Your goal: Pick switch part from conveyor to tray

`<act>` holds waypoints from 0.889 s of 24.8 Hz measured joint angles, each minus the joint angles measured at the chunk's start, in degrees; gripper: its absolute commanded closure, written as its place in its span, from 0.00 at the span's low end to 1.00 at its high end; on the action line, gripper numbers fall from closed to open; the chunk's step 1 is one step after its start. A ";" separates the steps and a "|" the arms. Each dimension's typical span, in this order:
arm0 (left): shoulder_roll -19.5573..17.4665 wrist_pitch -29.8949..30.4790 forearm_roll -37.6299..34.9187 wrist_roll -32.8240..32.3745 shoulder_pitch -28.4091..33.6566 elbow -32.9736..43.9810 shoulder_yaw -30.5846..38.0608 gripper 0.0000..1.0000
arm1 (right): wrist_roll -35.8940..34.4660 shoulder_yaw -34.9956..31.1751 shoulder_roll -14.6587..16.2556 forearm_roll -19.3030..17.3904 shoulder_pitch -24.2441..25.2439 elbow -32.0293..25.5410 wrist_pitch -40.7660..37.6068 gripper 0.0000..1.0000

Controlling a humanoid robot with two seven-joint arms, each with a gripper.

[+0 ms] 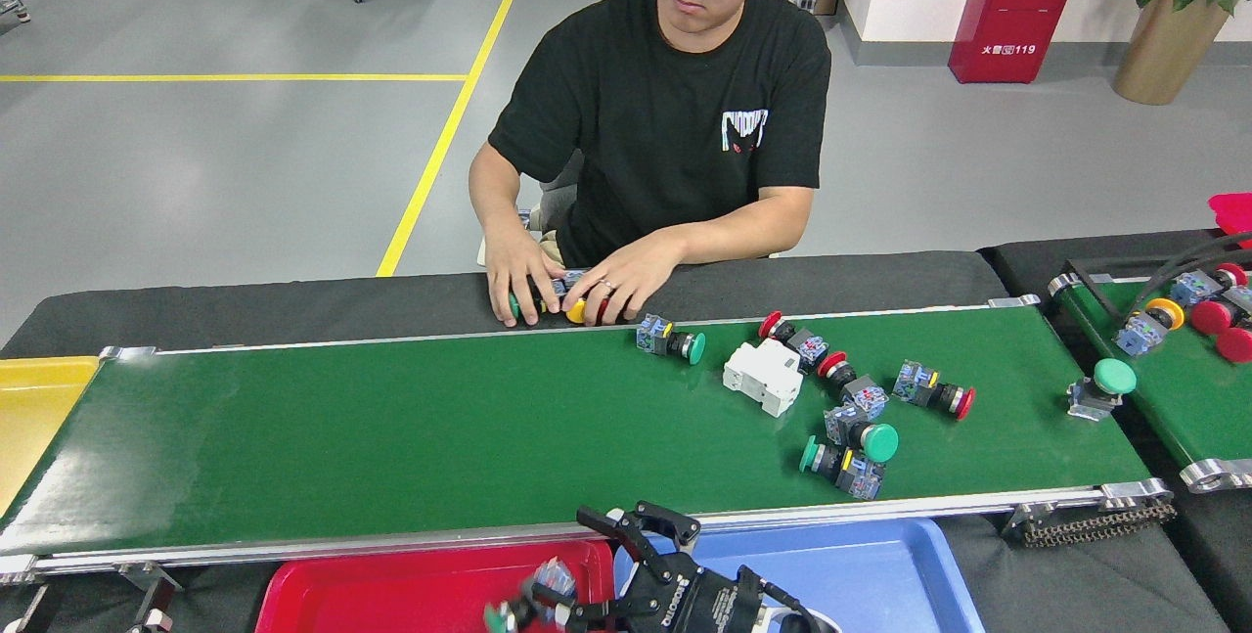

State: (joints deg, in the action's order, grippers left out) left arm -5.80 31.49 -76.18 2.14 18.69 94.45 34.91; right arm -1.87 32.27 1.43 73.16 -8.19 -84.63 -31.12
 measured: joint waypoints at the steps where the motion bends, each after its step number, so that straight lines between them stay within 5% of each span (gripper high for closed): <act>1: 0.02 0.00 0.00 0.00 0.01 0.00 0.05 0.00 | 0.00 -1.00 0.00 -0.09 0.19 -0.18 2.94 0.01; 6: 0.02 0.06 0.01 0.00 0.17 0.08 0.34 0.00 | -3.22 -5.89 1.52 -0.24 5.61 -3.06 32.62 0.01; 9: 0.03 0.06 0.01 0.00 0.20 0.18 0.27 0.00 | -6.97 -6.23 3.72 -0.39 9.99 -5.59 42.88 0.01; 15: 0.04 0.06 0.01 -0.01 0.53 0.34 0.02 0.00 | -8.26 -6.22 3.72 -0.49 14.63 -6.81 47.74 0.02; 22: 0.03 0.05 0.01 -0.01 0.55 0.35 -0.01 0.00 | -7.46 -6.21 3.58 -0.44 13.51 -6.71 53.32 0.02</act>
State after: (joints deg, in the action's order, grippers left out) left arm -5.76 31.54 -76.16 2.14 19.24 94.80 34.89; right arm -9.33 26.06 5.01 72.72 5.32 -91.34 22.20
